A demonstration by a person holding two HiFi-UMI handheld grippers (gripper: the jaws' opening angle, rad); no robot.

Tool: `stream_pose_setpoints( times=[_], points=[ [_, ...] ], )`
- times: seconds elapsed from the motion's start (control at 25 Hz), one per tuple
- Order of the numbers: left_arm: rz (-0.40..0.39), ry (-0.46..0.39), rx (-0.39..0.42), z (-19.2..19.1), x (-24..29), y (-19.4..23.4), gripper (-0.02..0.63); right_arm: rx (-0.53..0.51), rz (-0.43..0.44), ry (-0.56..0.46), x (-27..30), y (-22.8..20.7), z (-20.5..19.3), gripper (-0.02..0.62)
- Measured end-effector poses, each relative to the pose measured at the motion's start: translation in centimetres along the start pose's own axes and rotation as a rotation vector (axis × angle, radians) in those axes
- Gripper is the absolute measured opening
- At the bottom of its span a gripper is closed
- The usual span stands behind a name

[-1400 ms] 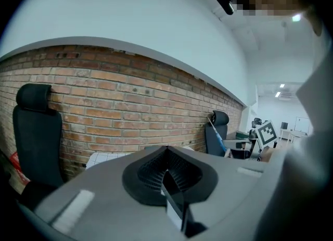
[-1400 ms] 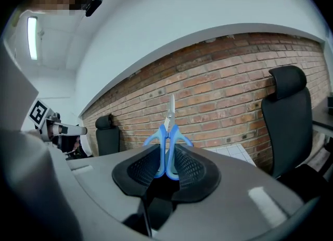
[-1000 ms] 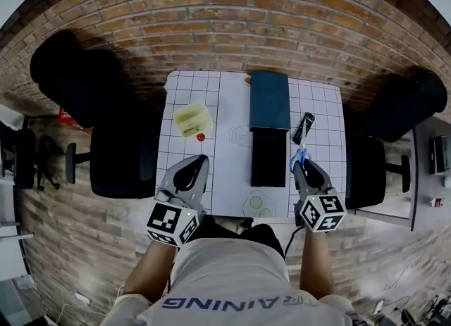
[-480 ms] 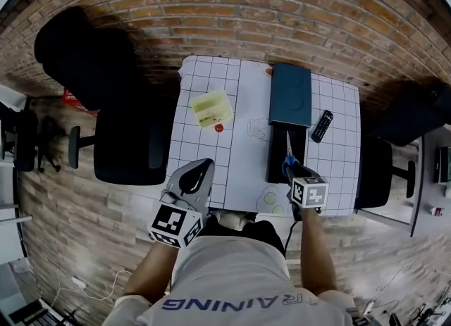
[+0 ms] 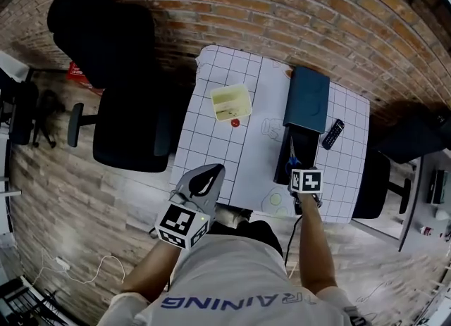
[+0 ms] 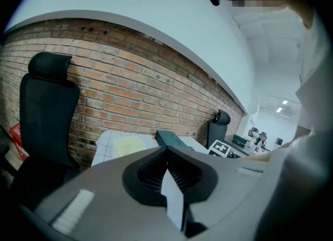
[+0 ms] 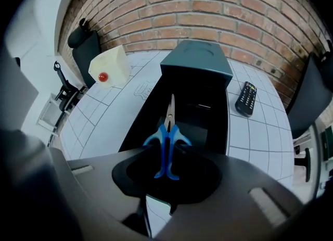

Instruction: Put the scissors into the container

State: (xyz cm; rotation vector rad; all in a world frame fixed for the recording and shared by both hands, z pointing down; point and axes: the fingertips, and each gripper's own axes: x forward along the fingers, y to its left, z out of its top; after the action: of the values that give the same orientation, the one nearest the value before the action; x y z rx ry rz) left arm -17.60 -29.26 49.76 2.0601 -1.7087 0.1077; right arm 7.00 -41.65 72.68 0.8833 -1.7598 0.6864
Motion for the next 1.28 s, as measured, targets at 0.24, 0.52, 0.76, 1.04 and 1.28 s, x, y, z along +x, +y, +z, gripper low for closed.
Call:
stream_pose_setpoints(
  times=[0.24, 0.52, 0.76, 1.04, 1.28],
  points=[
    [0.005, -0.013, -0.022, -0.3, -0.4, 0.0, 0.002, -0.026, 0.018, 0.053, 0.9, 0.6, -0.7, 0.107],
    [0.006, -0.023, -0.025, 0.2, 0.0, -0.3, 0.002, 0.006, 0.027, -0.082, -2.0, -0.5, 1.4, 0.101],
    [-0.052, -0.071, 0.026, 3.3, 2.0, -2.5, 0.002, 0.046, 0.067, -0.34, -9.5, -1.7, 5.3, 0.089],
    [-0.147, -0.135, 0.098, 7.7, 4.6, -5.9, 0.002, -0.017, -0.033, -0.628, -19.9, -3.0, 8.4, 0.014],
    [-0.21, -0.18, 0.145, 10.5, 5.6, -8.6, 0.002, 0.002, -0.066, -0.912, -29.0, -3.4, 8.2, 0.014]
  ],
)
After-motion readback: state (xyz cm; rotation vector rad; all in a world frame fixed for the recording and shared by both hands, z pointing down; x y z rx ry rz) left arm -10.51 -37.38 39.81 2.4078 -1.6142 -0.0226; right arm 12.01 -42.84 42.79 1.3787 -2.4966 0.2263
